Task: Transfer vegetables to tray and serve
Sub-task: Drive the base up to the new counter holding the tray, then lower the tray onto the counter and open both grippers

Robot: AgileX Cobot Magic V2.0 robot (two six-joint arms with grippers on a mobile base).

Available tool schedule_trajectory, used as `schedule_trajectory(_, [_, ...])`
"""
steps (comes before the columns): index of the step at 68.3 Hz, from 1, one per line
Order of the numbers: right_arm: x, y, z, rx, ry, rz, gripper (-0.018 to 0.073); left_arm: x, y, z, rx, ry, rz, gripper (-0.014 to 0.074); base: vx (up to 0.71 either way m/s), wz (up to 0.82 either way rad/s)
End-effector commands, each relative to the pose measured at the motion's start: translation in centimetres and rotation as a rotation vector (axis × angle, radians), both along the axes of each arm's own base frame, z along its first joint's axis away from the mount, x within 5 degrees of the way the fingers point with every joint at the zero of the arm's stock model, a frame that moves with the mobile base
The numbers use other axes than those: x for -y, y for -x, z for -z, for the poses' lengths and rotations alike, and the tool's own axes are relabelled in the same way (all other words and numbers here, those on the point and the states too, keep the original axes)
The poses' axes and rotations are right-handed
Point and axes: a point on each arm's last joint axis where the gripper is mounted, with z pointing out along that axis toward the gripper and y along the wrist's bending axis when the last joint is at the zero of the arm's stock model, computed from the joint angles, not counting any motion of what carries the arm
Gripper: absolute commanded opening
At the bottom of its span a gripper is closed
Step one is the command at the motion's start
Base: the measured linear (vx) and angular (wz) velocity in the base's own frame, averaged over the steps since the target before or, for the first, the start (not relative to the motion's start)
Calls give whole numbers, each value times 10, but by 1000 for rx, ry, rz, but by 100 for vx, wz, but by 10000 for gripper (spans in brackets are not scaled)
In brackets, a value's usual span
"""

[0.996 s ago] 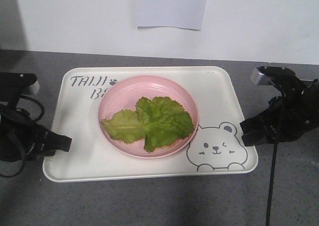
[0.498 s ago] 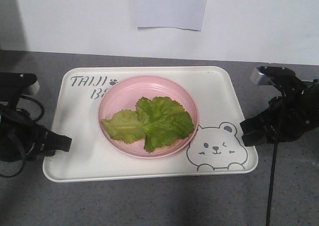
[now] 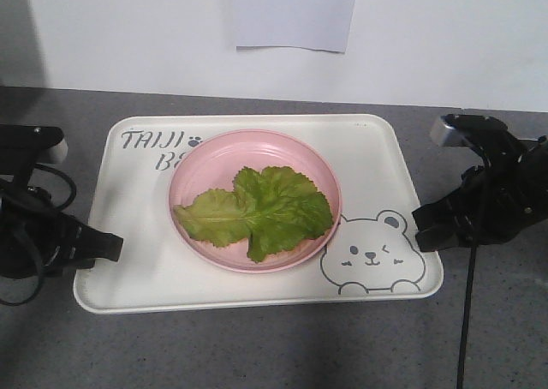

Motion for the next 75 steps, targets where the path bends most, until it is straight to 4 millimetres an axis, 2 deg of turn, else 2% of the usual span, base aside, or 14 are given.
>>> schedule_trajectory(1, [-12, 6, -22, 62, -94, -49, -4, 9, -2, -21, 125, 110, 8, -7, 0, 0])
schedule_trajectory(46, [-12, 6, -22, 50, -100, -38, -4, 10, -6, -21, 153, 115, 6, -6, 0, 0])
schedule_trajectory(59, [-10, 4, -21, 29, -94, 36, -4, 13, -14, -11, 131, 97, 18, -6, 0, 0])
schedule_trajectory(75, [-4, 1, -13, -21, -35, 118, -4, 19, -35, 6, 139, 71, 14, -6, 0, 0])
